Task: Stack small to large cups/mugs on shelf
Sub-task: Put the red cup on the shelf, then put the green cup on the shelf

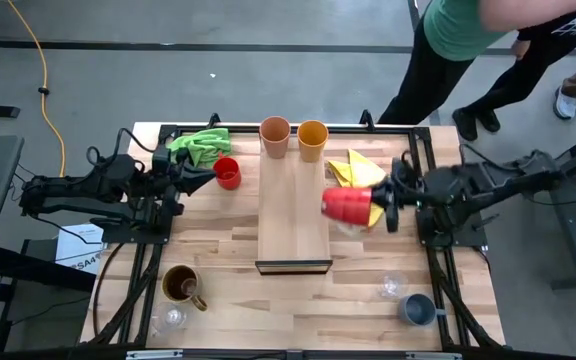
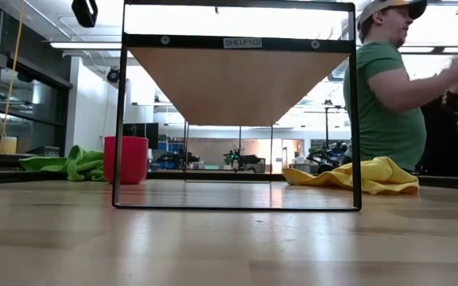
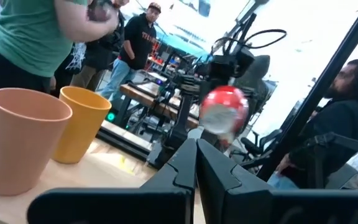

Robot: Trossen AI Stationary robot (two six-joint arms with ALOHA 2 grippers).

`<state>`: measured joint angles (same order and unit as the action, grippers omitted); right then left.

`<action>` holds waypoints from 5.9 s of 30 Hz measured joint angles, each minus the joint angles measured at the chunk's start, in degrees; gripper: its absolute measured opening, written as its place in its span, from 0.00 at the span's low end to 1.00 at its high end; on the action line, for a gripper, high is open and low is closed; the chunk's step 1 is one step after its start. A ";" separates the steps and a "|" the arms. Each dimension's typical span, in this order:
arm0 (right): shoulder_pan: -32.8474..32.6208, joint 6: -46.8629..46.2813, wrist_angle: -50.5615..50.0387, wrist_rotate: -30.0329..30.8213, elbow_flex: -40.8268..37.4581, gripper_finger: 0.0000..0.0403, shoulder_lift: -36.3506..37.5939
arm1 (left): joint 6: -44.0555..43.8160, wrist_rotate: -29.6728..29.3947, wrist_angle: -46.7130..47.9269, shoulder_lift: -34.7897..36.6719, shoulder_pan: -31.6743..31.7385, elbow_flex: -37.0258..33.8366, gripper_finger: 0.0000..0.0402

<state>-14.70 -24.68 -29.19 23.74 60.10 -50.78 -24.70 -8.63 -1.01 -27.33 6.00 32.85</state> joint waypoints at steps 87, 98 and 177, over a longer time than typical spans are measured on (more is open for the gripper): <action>31.96 7.02 -51.91 -19.57 51.39 0.16 -53.11 | 3.43 2.57 0.01 -14.49 0.00 10.33 0.00; 31.96 7.14 -48.82 -19.49 51.36 0.23 -53.11 | 3.43 2.57 -0.07 -14.49 0.00 10.33 0.00; 18.69 18.11 30.36 -18.74 -21.64 0.23 13.34 | 3.86 3.66 0.13 -14.47 -0.01 10.31 0.00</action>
<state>3.99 -6.58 1.16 4.99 38.46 -37.44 -20.84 -4.97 -0.89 -41.80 5.99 43.16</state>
